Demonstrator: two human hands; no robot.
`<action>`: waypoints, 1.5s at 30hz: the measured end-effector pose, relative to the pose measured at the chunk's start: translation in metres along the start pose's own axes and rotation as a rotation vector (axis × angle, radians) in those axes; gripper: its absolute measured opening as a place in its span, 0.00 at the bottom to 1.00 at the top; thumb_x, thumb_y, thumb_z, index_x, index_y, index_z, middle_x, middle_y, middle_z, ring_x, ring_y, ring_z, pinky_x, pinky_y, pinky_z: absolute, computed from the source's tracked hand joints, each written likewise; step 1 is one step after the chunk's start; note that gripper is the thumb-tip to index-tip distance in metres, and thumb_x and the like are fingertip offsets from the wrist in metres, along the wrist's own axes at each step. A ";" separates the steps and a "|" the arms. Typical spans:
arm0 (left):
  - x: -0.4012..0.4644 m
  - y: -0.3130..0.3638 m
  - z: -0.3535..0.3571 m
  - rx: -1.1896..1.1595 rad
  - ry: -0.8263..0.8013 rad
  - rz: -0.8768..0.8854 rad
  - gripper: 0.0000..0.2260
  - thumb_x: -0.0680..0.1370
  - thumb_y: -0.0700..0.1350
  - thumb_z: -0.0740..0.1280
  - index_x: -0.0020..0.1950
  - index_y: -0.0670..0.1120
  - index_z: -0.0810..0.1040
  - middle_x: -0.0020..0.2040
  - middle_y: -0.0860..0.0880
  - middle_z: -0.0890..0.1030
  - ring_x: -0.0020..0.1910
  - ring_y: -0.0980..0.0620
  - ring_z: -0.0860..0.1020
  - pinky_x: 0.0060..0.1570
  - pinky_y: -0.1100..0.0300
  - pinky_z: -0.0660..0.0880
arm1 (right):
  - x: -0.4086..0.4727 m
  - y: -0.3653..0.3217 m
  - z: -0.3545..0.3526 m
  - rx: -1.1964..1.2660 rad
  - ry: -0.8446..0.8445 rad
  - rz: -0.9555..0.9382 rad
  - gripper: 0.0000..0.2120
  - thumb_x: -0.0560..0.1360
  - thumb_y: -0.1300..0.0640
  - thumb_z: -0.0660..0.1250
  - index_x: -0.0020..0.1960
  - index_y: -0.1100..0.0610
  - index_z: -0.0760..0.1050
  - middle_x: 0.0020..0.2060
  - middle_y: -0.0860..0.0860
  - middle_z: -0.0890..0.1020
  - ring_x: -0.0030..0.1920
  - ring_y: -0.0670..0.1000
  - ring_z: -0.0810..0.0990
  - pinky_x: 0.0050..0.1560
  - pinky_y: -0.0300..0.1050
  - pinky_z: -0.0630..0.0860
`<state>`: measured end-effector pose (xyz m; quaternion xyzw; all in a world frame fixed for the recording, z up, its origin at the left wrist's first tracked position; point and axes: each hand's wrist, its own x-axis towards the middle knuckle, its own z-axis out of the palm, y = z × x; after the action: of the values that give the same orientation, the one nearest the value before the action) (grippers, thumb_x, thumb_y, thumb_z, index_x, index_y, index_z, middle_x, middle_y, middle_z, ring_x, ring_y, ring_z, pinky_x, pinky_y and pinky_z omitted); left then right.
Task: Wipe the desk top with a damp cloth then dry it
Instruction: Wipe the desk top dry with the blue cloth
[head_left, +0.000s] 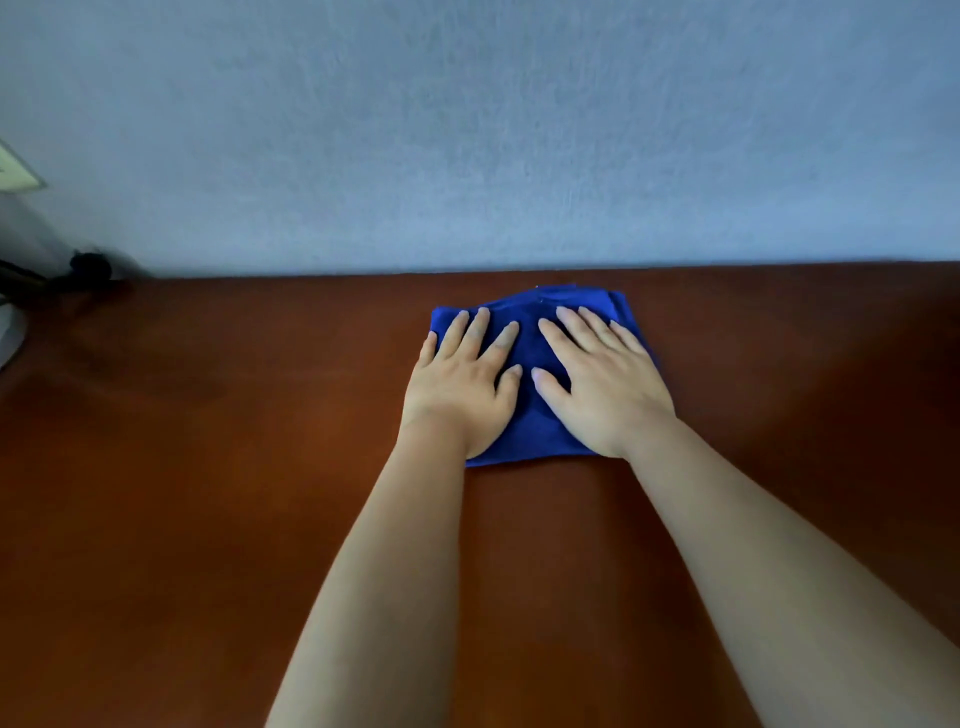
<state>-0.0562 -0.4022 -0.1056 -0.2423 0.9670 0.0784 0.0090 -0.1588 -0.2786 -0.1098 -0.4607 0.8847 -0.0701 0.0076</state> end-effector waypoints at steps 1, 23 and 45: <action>0.017 -0.002 -0.001 0.001 0.003 0.001 0.24 0.83 0.55 0.46 0.79 0.56 0.46 0.80 0.51 0.44 0.78 0.52 0.40 0.76 0.50 0.40 | 0.016 0.005 0.000 0.002 -0.005 0.003 0.29 0.81 0.42 0.46 0.79 0.50 0.48 0.78 0.48 0.48 0.77 0.48 0.44 0.76 0.47 0.42; 0.025 0.001 -0.005 -0.007 -0.011 -0.018 0.25 0.83 0.56 0.45 0.80 0.55 0.45 0.80 0.50 0.42 0.78 0.51 0.39 0.76 0.50 0.39 | 0.026 0.010 -0.006 -0.014 -0.031 0.004 0.29 0.81 0.42 0.45 0.79 0.51 0.47 0.78 0.50 0.48 0.77 0.48 0.44 0.76 0.47 0.41; 0.025 -0.038 -0.007 -0.004 0.000 -0.056 0.23 0.84 0.55 0.44 0.79 0.56 0.44 0.80 0.51 0.42 0.78 0.52 0.39 0.75 0.52 0.39 | 0.051 -0.020 0.001 -0.009 -0.027 -0.060 0.28 0.81 0.42 0.46 0.79 0.49 0.47 0.78 0.48 0.48 0.77 0.48 0.44 0.76 0.46 0.41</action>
<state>-0.0599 -0.4478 -0.1051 -0.2694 0.9596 0.0801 0.0109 -0.1718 -0.3313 -0.1055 -0.4879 0.8707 -0.0603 0.0154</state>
